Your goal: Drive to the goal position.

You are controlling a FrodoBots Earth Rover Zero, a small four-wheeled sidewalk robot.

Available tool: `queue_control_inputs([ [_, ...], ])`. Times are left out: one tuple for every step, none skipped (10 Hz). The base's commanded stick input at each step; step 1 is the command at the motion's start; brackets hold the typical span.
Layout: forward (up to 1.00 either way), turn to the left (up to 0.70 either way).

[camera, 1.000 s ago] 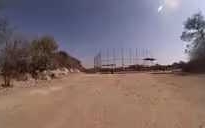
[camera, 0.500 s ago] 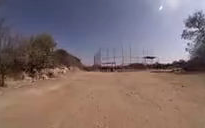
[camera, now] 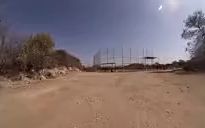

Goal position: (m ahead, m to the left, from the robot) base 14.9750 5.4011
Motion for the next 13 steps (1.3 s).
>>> queue_control_inputs([
  [0.50, 0.00],
  [0.50, 0.00],
  [0.50, 0.00],
  [0.50, 0.00],
  [0.50, 0.00],
  [0.50, 0.00],
  [0.50, 0.00],
  [0.50, 0.00],
  [0.50, 0.00],
  [0.50, 0.00],
  [0.50, 0.00],
  [0.50, 0.00],
  [0.26, 0.00],
])
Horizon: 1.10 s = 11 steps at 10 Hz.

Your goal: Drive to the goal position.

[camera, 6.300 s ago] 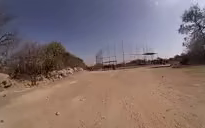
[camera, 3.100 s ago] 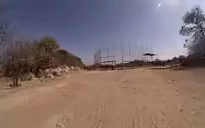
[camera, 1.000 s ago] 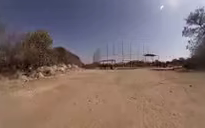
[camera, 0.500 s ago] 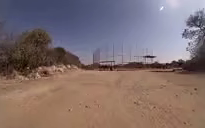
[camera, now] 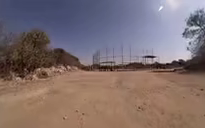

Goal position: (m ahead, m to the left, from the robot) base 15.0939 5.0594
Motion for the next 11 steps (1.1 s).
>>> queue_control_inputs([
  [0.05, 0.00],
  [0.00, 0.00],
  [0.00, 0.00],
  [0.00, 0.00],
  [0.00, 0.00],
  [0.00, 0.00],
  [0.00, 0.00],
  [0.00, 0.00],
  [0.00, 0.00],
  [0.00, 0.00],
  [0.47, 0.00],
])
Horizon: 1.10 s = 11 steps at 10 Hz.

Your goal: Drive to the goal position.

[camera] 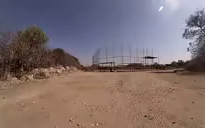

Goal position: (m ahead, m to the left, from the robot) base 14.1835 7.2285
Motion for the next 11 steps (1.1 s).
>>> queue_control_inputs([
  [0.50, 0.00],
  [0.50, 0.00],
  [0.50, 0.00],
  [0.50, 0.00],
  [0.50, 0.00],
  [0.50, 0.00],
  [0.50, 0.00],
  [0.50, 0.00],
  [0.50, 0.00],
  [0.50, 0.00],
  [0.50, 0.00],
])
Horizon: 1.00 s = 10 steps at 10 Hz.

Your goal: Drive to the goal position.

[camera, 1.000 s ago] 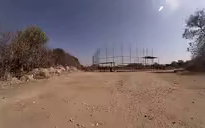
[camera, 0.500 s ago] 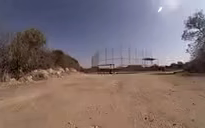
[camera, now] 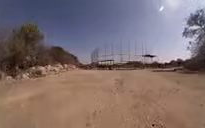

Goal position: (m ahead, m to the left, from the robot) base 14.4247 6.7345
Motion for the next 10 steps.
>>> queue_control_inputs([
  [0.50, 0.00],
  [0.50, 0.00],
  [0.50, 0.00],
  [0.50, 0.00],
  [0.50, 0.00],
  [0.50, 0.00],
  [0.50, 0.00],
  [0.50, 0.00],
  [0.50, 0.00],
  [0.50, 0.00],
])
